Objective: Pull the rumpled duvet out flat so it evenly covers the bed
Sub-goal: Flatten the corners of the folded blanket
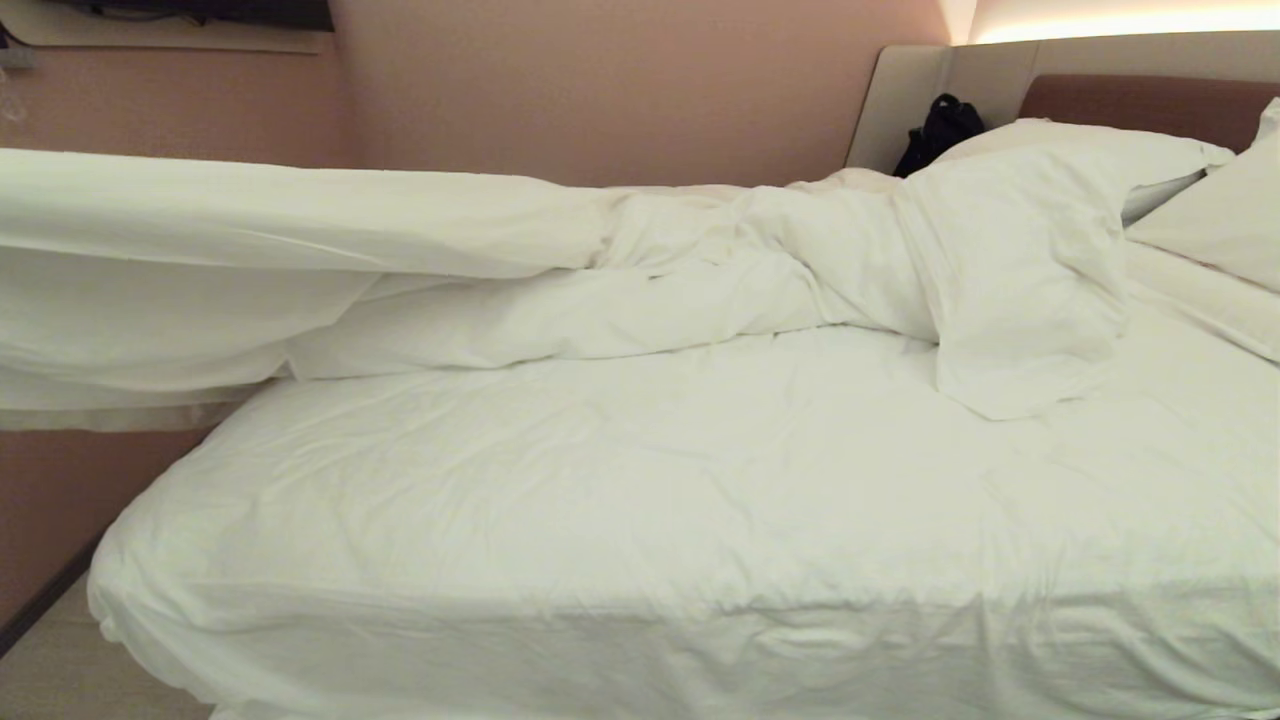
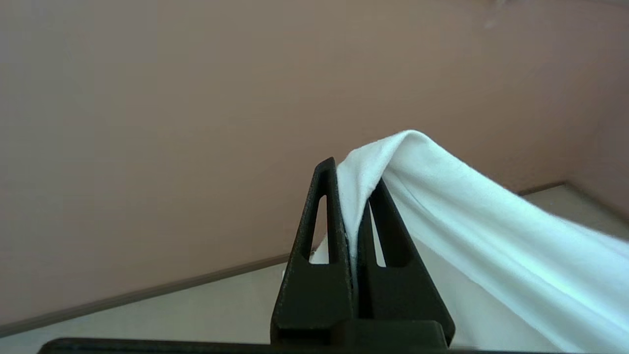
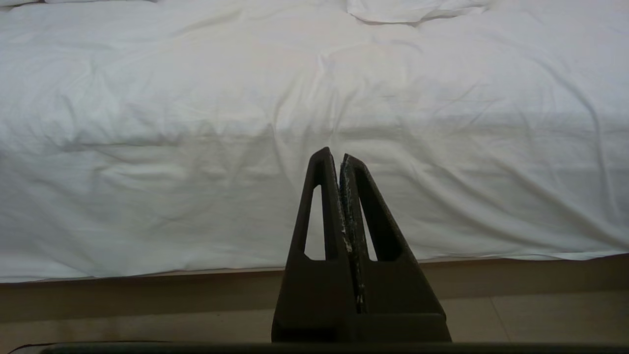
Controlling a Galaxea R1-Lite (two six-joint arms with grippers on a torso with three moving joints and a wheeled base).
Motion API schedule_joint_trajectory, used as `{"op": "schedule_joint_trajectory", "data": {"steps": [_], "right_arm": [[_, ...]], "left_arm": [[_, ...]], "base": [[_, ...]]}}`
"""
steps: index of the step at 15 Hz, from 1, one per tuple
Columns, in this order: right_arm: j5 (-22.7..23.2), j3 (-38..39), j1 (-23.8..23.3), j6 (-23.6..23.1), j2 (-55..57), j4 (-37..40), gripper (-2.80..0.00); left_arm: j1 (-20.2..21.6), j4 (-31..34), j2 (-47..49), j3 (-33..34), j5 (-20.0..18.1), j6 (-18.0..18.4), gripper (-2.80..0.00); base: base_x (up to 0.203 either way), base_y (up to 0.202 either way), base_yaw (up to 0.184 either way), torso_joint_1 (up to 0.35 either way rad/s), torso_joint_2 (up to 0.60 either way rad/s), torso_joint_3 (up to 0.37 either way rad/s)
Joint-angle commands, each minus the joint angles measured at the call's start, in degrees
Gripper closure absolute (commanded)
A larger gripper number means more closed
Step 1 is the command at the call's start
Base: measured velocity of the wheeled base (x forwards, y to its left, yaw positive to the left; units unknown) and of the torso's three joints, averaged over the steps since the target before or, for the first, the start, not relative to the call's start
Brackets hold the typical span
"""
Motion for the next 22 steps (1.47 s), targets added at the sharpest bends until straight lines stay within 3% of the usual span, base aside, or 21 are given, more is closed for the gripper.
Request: {"op": "schedule_joint_trajectory", "data": {"steps": [1, 6, 22], "right_arm": [[0.01, 0.0, -0.02, -0.01, -0.02, -0.04, 0.0], [0.01, 0.0, -0.02, -0.01, -0.02, -0.04, 0.0], [0.01, 0.0, -0.02, -0.01, -0.02, -0.04, 0.0]], "left_arm": [[1.45, 0.28, 0.16, 1.32, 0.12, 2.61, 0.0], [4.02, 1.63, 0.07, 1.57, 0.21, 3.86, 0.0], [6.22, 5.59, 0.33, 1.66, -0.05, 6.06, 0.0]], "base": [[0.0, 0.0, 0.0, 0.0, 0.0, 0.0], [0.0, 0.0, 0.0, 0.0, 0.0, 0.0], [0.0, 0.0, 0.0, 0.0, 0.0, 0.0]]}}
